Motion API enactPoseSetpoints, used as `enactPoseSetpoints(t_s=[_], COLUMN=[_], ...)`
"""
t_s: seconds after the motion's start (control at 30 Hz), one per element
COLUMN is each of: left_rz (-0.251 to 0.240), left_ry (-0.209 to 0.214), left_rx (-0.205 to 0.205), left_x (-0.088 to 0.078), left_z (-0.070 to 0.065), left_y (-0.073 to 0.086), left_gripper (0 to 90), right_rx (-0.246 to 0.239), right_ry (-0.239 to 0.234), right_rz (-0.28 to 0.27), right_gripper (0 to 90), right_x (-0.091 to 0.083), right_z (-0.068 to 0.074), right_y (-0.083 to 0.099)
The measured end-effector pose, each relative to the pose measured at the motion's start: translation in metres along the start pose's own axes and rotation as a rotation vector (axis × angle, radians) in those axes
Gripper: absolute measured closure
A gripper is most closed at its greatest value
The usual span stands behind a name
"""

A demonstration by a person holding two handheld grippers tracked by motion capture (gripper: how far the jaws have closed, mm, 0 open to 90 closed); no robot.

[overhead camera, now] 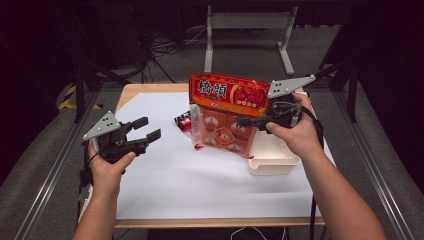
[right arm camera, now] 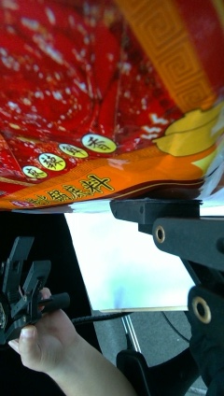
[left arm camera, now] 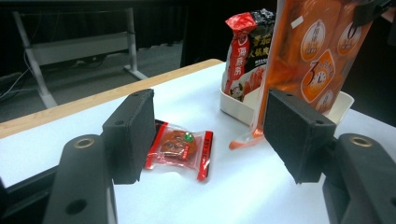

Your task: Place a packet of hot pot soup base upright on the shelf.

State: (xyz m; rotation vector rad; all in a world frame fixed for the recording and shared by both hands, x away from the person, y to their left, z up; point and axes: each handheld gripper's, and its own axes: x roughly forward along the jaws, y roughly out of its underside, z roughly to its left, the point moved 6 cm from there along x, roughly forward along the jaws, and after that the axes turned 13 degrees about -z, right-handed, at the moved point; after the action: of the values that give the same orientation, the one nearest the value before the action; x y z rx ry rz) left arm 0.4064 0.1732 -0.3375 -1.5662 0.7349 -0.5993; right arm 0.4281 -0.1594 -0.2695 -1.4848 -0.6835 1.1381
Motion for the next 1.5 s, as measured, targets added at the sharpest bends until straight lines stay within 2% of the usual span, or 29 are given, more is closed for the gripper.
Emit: enactPoseSetpoints(t_s=[0.57,1.0,1.5], left_rz=[0.011,0.021,0.023], left_ry=[-0.013,-0.006,-0.008], left_rx=[-0.008,-0.018,-0.022], left_x=[0.000,0.004,0.005], left_z=[0.006,0.006,0.006], left_y=[0.004,0.005,0.005], left_gripper=[34.9,33.8,33.8], right_rx=[0.005,0.021,0.025], right_ry=[0.093,0.172,0.251], right_rz=[-0.024,-0.043,-0.040], right_gripper=[71.0,71.0,71.0], right_x=[-0.030,-0.054,-0.071], right_z=[-0.022,-0.039,-0.053], right_y=[-0.004,0.001,0.008])
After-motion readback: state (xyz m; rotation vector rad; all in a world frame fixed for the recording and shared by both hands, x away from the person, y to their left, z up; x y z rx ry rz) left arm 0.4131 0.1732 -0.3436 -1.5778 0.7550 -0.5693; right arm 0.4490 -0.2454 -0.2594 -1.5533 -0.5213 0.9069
